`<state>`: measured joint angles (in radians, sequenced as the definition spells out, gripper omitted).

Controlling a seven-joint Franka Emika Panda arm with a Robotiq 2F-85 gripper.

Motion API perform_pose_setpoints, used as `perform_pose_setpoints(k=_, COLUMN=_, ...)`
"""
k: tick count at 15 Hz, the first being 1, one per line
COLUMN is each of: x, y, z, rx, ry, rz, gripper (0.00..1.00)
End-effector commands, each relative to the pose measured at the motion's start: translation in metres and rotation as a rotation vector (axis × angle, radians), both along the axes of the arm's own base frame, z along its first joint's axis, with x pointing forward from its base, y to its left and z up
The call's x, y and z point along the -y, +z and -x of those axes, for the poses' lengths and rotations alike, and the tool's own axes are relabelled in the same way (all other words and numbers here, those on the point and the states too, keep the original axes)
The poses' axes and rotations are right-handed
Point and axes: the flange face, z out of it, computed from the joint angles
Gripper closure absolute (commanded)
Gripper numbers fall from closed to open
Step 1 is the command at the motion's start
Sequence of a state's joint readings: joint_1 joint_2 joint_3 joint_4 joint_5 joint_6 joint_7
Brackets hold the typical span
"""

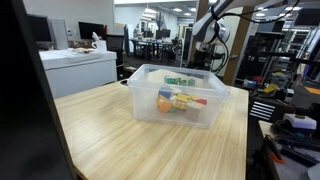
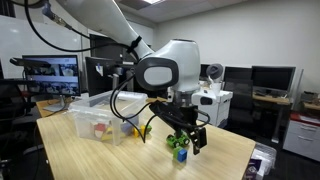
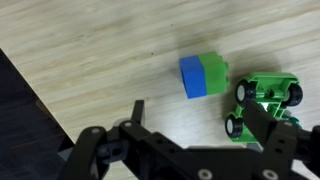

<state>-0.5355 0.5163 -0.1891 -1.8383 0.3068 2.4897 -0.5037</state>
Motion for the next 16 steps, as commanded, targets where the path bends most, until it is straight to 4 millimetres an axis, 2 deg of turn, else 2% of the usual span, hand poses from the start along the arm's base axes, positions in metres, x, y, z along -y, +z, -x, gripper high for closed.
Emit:
perform_pose_setpoints(k=1, x=0.01, y=-0.009, z=-0.003, rx=-0.031, ry=0.067, rz=-0.029, gripper=0.0)
perform_pose_setpoints(k=7, x=0.002, y=-0.037, z=0.004, rx=-0.103, ry=0.137, rz=-0.042, gripper=0.0)
perform_pose_setpoints(k=8, x=0.0, y=-0.04, z=0.003, rx=-0.109, ry=0.148, rz=-0.033, gripper=0.25)
perform_pose_setpoints(k=9, x=-0.003, y=-0.042, z=0.002, rx=-0.116, ry=0.159, rz=-0.025, gripper=0.27)
perform_pose_setpoints(k=16, x=-0.035, y=-0.028, z=-0.013, rx=-0.141, ry=0.288, rz=0.057, gripper=0.77)
